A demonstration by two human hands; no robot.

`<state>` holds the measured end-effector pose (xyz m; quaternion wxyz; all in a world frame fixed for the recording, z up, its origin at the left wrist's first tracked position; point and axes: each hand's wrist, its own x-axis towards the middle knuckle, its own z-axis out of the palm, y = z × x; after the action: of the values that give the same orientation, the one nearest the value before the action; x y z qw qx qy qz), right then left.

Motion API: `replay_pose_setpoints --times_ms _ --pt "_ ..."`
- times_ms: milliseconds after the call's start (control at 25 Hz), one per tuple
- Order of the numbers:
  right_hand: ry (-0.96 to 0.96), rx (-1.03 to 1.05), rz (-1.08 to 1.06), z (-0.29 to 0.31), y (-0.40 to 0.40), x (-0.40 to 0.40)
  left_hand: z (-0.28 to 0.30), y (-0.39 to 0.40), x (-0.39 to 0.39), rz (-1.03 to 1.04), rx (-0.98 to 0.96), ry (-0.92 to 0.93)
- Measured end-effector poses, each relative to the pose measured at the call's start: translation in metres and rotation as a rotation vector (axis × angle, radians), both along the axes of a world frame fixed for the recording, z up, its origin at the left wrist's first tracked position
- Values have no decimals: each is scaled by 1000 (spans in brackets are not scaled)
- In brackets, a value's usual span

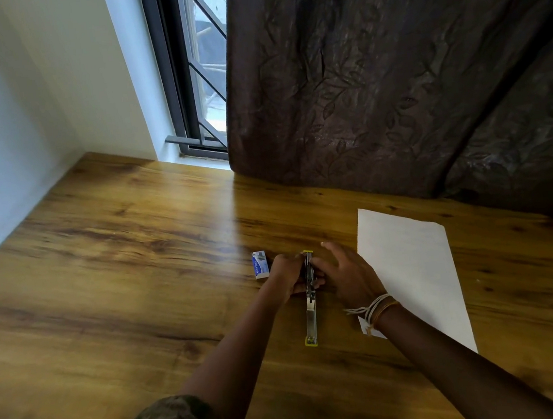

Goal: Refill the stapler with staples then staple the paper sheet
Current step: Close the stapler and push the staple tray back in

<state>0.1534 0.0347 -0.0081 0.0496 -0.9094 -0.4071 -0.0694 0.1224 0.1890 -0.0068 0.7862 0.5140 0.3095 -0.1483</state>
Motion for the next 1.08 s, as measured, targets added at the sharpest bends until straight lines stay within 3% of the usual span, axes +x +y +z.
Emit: replay_pose_setpoints --times_ms 200,360,520,640,840,1080 --pt "83 73 -93 0 2 2 -1 0 0 -18 8 15" --pt "535 438 -118 2 0 -6 -1 -1 2 1 10 24" --pt "745 535 -254 3 7 -8 -4 0 4 4 81 35" --pt "790 644 -385 1 10 -4 -3 0 4 17 -2 28" --pt "746 677 -432 -2 14 -3 -4 2 4 8 -20 24" --pt "685 608 -313 -1 8 -8 -6 2 5 10 -19 38"
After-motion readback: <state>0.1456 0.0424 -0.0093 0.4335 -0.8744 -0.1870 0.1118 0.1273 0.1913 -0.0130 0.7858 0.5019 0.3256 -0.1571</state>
